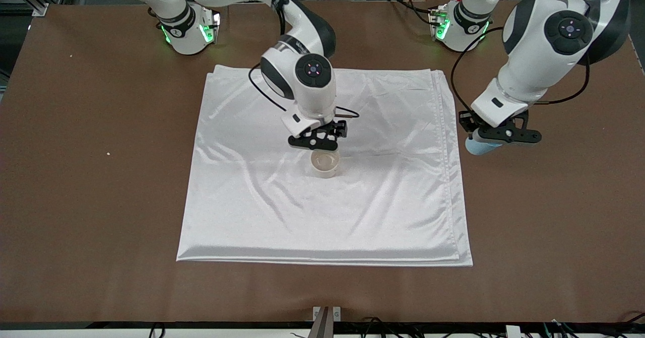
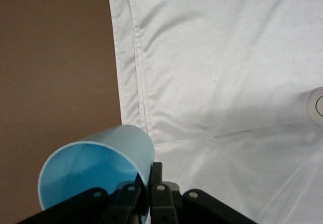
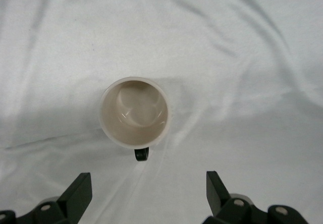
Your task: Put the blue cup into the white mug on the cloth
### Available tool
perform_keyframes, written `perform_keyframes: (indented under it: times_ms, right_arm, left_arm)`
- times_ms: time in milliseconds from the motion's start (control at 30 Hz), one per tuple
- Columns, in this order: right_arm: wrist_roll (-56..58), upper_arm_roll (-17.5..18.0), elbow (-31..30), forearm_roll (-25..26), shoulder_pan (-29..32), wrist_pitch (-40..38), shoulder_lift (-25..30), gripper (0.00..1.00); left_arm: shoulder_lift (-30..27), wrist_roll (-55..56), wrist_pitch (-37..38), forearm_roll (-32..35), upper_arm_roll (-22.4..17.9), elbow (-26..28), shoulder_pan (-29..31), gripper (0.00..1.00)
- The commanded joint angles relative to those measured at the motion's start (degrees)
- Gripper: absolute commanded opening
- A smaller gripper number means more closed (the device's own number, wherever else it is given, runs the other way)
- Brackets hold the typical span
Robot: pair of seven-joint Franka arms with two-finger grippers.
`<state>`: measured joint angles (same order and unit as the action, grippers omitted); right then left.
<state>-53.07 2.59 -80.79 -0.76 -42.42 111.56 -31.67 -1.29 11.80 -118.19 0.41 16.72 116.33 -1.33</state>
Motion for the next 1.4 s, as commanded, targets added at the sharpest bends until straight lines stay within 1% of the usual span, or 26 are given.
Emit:
perform_keyframes:
  times_ms: [0, 100, 200, 300, 367, 500, 600, 767, 867, 967, 1100, 1233, 1367]
  right_arm:
    - [6.0, 0.2, -2.1, -2.8, 4.4, -7.7, 8.4, 1.0]
    - [7.5, 0.0, -2.1, -2.8, 7.0, -12.1, 11.4, 1.0]
    - [7.7, -0.4, -2.1, -2.2, 9.3, -16.5, 14.4, 1.0]
    - [8.3, -0.6, -2.1, -2.1, 12.8, -20.1, 16.9, 1.0]
    - [11.5, -0.5, -2.1, -1.9, 15.3, -21.5, 18.6, 1.0]
    - [21.6, -0.8, -2.1, -1.8, 20.2, -24.6, 21.0, 1.0]
    - [27.6, -0.8, -2.1, -1.8, 23.7, -25.9, 22.6, 1.0]
    - [35.9, -0.8, -2.4, -1.8, 29.8, -26.9, 23.8, 1.0]
    - [40.6, -0.8, -2.6, -1.6, 32.7, -26.8, 23.9, 1.0]
    - [42.9, -0.8, -2.6, -0.7, 35.1, -26.5, 23.9, 1.0]
    - [44.6, -0.8, -2.7, 0.8, 36.8, -25.4, 23.8, 1.0]
    - [45.7, -0.8, -3.1, 1.1, 38.6, -24.0, 23.8, 1.0]
    - [46.9, -0.8, -5.9, 1.1, 40.4, -19.9, 24.6, 1.0]
  left_arm:
    - [3.0, 5.8, 0.5, 0.1, 4.7, -2.9, 1.0, 0.0]
    - [5.3, 9.5, 0.5, 0.7, 7.3, -5.2, 1.2, 0.0]
    - [8.5, 13.8, 0.5, 2.9, 10.6, -8.3, 1.4, 0.0]
    - [11.9, 19.7, 0.5, 5.5, 13.3, -11.3, 1.3, 0.0]
    - [14.5, 23.7, 0.5, 7.5, 15.7, -13.1, 1.3, 0.0]
    - [19.2, 31.3, 0.5, 11.4, 20.7, -16.3, 1.2, 0.0]
    - [22.8, 35.6, 0.5, 14.2, 23.6, -18.2, 1.2, 0.0]
    - [29.4, 42.2, 0.5, 18.6, 28.5, -22.1, 1.1, 0.0]
    - [32.6, 44.0, 0.5, 21.0, 30.0, -23.7, 0.2, 0.0]
    - [35.5, 45.0, 0.3, 22.0, 31.0, -25.4, -1.1, 0.0]
    - [38.8, 47.2, 0.0, 23.8, 31.1, -28.3, -3.2, 0.0]
    - [41.4, 49.6, -0.4, 26.6, 31.2, -30.5, -5.1, 0.0]
    - [42.6, 49.9, -2.1, 27.5, 31.2, -31.1, -6.4, 0.0]
